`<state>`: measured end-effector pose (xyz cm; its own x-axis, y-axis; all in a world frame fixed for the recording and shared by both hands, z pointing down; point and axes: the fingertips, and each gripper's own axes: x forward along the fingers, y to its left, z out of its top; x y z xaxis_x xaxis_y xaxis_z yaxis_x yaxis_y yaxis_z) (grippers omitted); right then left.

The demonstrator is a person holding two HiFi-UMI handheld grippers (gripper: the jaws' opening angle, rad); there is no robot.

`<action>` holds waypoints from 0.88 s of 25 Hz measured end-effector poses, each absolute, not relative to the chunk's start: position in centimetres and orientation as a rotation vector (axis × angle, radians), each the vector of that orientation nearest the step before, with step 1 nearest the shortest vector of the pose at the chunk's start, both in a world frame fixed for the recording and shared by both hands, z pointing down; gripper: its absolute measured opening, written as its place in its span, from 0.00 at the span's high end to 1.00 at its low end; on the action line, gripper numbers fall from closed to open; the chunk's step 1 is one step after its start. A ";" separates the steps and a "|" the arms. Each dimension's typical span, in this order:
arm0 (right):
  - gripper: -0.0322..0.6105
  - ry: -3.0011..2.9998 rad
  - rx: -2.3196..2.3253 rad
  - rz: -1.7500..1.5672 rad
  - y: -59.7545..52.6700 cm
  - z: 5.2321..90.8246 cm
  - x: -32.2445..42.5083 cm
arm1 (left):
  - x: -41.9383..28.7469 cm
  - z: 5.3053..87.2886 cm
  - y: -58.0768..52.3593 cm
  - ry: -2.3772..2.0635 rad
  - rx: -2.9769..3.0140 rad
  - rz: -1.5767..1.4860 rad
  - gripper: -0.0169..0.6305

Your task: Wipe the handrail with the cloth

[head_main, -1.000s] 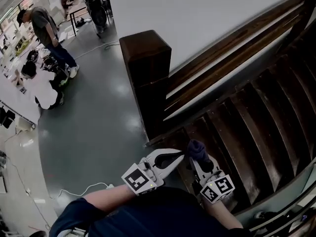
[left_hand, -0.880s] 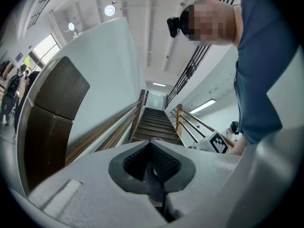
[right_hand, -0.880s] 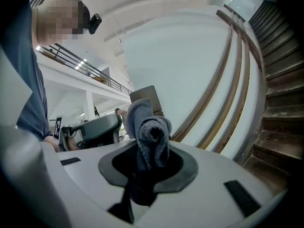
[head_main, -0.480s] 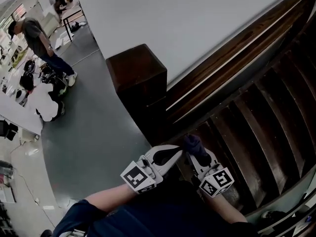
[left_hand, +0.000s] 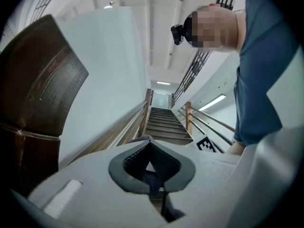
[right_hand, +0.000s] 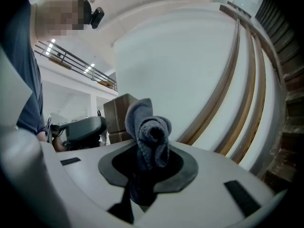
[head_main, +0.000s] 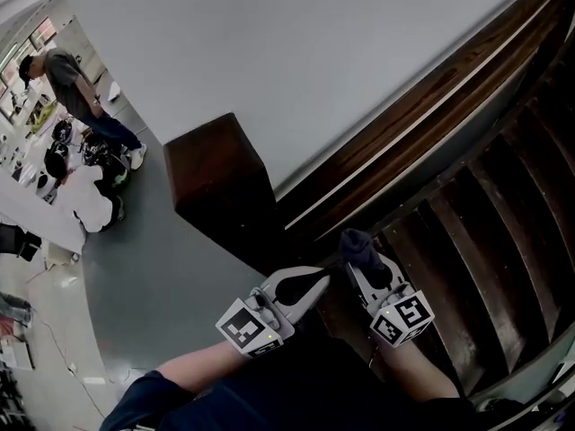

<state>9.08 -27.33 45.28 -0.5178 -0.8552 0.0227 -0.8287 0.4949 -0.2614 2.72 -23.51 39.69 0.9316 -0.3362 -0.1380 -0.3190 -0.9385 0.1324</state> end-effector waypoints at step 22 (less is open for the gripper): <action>0.80 2.602 -1.695 -0.073 -40.2 37.8 21.5 | 16.5 33.9 -36.2 -0.429 3.068 -0.379 0.97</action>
